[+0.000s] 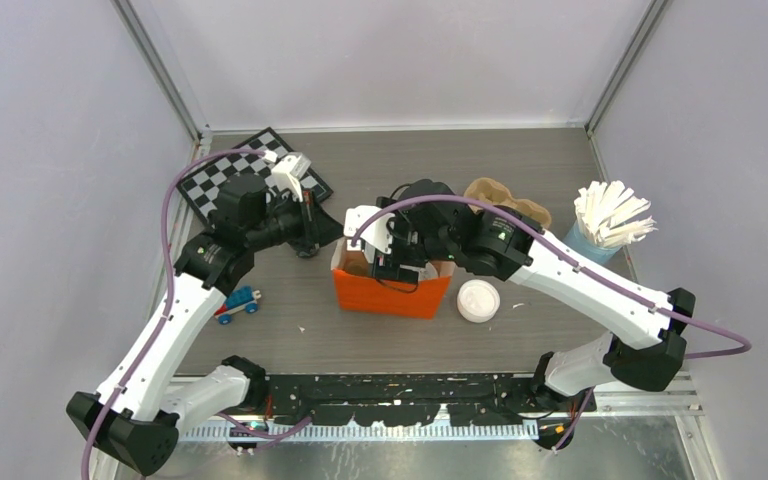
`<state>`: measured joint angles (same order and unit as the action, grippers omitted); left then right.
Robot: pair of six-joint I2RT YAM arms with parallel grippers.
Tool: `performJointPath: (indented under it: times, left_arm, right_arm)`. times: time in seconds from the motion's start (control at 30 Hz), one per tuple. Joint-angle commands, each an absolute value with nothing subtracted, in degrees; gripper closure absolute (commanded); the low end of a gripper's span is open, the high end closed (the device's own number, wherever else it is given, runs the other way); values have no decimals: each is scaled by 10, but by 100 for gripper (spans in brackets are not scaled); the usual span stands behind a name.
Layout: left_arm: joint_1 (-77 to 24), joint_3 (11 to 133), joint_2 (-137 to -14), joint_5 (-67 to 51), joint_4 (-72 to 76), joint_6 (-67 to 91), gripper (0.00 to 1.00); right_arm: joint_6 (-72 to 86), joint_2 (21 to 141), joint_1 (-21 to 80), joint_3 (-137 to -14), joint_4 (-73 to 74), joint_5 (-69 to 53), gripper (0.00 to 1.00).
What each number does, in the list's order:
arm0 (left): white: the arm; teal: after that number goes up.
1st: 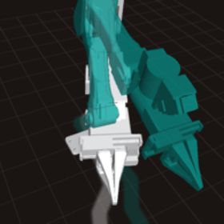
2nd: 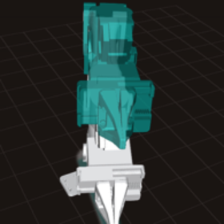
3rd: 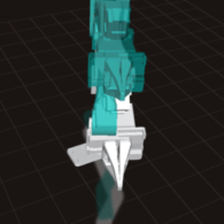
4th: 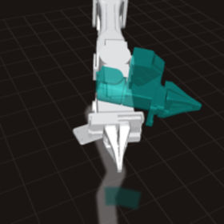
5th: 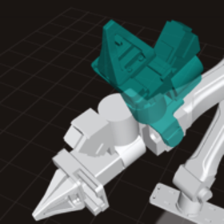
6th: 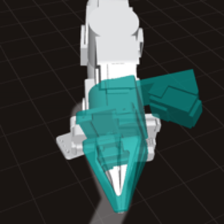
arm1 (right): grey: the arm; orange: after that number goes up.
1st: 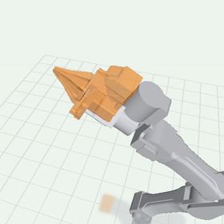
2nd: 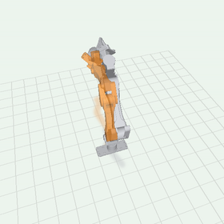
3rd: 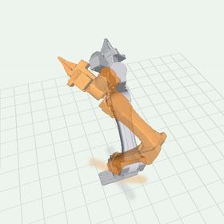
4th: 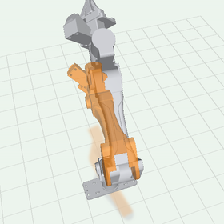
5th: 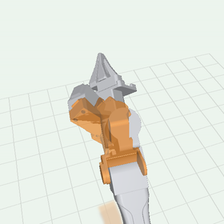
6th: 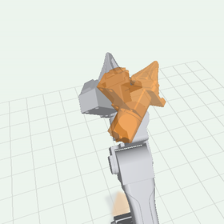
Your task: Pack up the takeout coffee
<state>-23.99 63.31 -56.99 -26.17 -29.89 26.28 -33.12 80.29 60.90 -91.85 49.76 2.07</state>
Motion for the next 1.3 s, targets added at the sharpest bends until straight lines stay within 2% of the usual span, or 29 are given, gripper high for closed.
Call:
performJointPath:
  times: [0.0, 0.1, 0.17, 0.2, 0.33, 0.47, 0.93, 1.27]
  left_arm:
    - [-238, 651, -562, -258, -324, 256, 86]
    - [-238, 665, -556, -252, -374, 262, 79]
    - [-238, 669, -549, -239, -407, 269, 67]
    - [-238, 678, -546, -231, -426, 270, 65]
    - [-238, 701, -545, -222, -488, 258, 58]
    - [-238, 698, -542, -225, -486, 255, 52]
    - [-238, 696, -541, -250, -482, 300, 50]
    - [-238, 693, -516, -240, -516, 299, 45]
  right_arm:
    - [-322, 791, 613, -904, 486, 9, 28]
    - [-318, 784, 619, -895, 483, 22, 27]
    - [-315, 783, 622, -891, 485, 26, 28]
    - [-312, 782, 624, -889, 485, 26, 28]
    - [-306, 779, 635, -883, 485, 28, 28]
    - [-294, 779, 647, -885, 498, 34, 28]
    - [-244, 752, 660, -857, 481, 64, 28]
    - [-218, 758, 663, -858, 479, 68, 29]
